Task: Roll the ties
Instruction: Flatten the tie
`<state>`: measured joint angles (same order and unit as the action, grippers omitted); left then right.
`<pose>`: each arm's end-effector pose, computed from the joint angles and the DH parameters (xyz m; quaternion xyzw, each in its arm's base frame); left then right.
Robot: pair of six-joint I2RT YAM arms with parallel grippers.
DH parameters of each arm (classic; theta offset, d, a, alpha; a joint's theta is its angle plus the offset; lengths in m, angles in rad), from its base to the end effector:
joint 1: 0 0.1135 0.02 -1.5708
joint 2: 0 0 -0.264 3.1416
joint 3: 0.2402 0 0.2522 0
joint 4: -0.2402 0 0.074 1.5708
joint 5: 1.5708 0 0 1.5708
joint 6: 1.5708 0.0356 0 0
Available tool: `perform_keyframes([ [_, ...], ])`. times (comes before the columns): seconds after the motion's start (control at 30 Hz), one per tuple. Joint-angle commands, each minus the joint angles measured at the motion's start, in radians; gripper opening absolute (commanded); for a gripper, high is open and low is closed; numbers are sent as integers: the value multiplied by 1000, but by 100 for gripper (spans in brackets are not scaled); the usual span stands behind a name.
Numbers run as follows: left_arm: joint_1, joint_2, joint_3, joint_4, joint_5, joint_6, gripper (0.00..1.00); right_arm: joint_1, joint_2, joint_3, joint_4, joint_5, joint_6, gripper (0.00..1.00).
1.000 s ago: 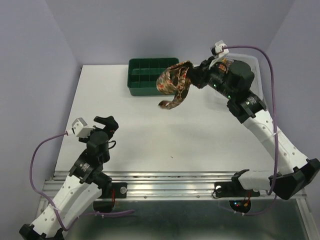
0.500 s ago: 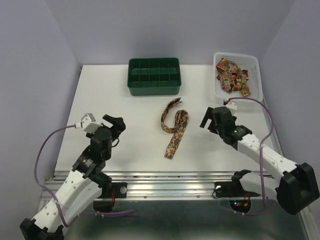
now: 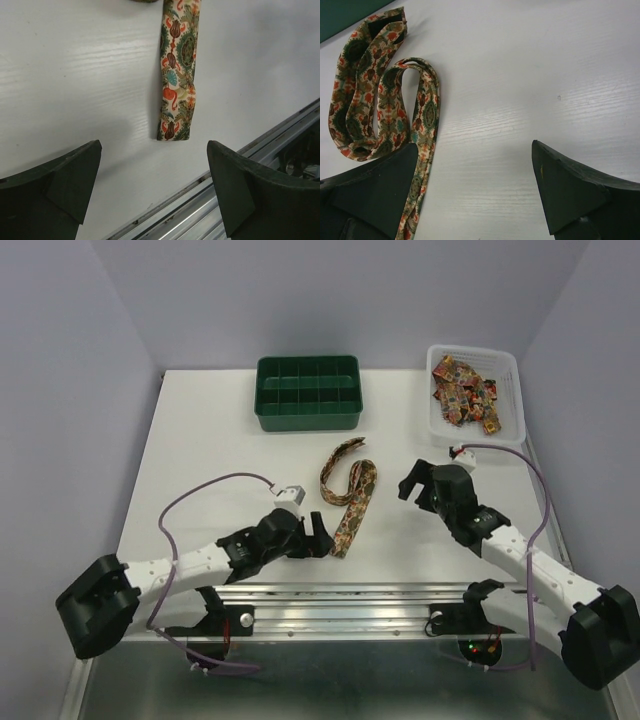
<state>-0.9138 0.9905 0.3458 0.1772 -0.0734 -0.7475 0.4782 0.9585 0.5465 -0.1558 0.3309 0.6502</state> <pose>0.1272 -0.1606 0.1857 0.0515 0.8497 -0.3656 0.3763 0.1896 0.0852 0.2285 0.1532 0.8549 0.1315 0.4779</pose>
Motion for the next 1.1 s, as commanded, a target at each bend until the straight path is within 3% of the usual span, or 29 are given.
perform_keyframes([
  [0.0,-74,176,88,100,-58,26,99,-3,31,4,48,-3,-11,100],
  [0.13,-183,342,220,70,-98,62,98,-3,52,6,55,20,-12,100],
  [0.23,-195,455,275,22,-155,74,97,-3,68,38,67,14,-58,100],
  [0.3,-206,517,338,-16,-166,85,85,-3,85,85,82,-16,-96,100],
  [0.33,-214,572,375,-27,-166,95,79,-3,91,102,91,-41,-113,100],
  [0.37,-220,595,389,-47,-172,99,62,-3,106,118,120,-68,-132,100],
  [0.43,-237,637,416,-67,-183,91,41,-1,123,173,147,-186,-187,100],
  [0.47,-240,643,420,-82,-196,85,23,-3,147,199,153,-222,-199,100],
  [0.57,-246,633,400,-145,-241,43,0,0,216,297,202,-372,-257,100],
  [0.67,-246,591,349,-154,-243,10,0,40,298,412,197,-406,-322,100],
  [0.8,-247,537,295,-159,-232,-35,0,160,477,576,95,-337,-386,100],
  [1.07,-247,421,217,-137,-224,-70,0,261,768,736,47,-302,-359,100],
])
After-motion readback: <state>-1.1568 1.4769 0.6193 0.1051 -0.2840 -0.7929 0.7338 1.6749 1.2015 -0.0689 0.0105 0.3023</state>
